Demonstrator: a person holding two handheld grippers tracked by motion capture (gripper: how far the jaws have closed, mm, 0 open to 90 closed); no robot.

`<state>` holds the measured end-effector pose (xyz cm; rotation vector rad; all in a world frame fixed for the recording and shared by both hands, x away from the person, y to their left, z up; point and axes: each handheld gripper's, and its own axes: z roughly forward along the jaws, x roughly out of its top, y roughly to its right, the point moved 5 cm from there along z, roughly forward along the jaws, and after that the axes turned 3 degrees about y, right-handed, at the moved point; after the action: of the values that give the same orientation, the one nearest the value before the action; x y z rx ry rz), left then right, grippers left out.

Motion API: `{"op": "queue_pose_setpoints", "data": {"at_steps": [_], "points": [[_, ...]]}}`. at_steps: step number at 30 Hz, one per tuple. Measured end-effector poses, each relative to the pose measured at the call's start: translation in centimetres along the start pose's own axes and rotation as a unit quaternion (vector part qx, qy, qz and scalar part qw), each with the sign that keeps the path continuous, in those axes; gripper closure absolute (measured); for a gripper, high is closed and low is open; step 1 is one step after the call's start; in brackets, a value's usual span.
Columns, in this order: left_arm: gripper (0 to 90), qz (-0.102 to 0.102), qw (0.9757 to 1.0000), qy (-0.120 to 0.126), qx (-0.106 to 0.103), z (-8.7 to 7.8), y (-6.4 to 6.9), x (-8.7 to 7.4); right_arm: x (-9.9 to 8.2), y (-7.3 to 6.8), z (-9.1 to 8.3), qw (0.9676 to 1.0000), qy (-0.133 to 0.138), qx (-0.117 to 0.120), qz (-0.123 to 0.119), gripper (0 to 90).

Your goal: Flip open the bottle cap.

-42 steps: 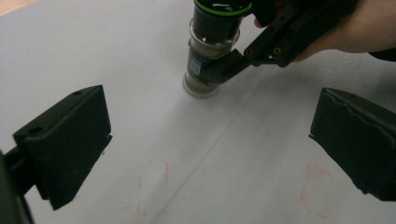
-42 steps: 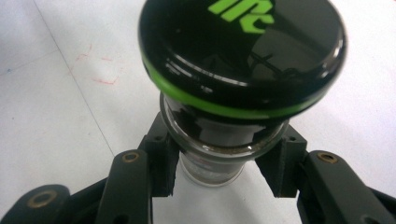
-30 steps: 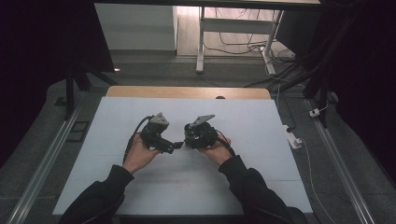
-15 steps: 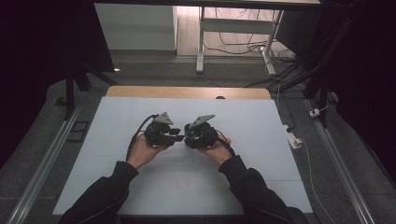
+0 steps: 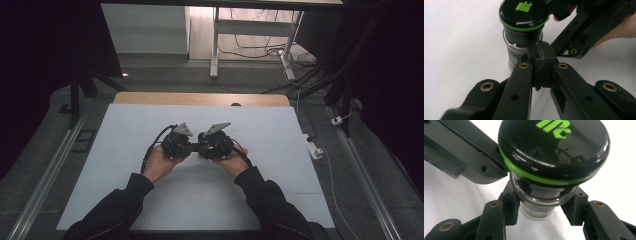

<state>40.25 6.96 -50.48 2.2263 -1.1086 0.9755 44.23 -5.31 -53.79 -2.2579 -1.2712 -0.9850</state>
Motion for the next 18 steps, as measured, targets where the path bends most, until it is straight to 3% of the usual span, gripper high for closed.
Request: {"op": "queue_pose_setpoints", "data": {"at_steps": [14,18], "points": [[89.1,-0.004,0.9999,0.015,0.0,-0.88,0.34,0.66,0.02,-0.04,0.01,1.0,-0.001,-0.002,-0.001,52.9],[89.1,-0.016,0.9996,0.023,-0.001,-1.02,0.23,0.88,0.05,-0.12,0.05,1.0,-0.002,-0.005,-0.007,52.9]]}}
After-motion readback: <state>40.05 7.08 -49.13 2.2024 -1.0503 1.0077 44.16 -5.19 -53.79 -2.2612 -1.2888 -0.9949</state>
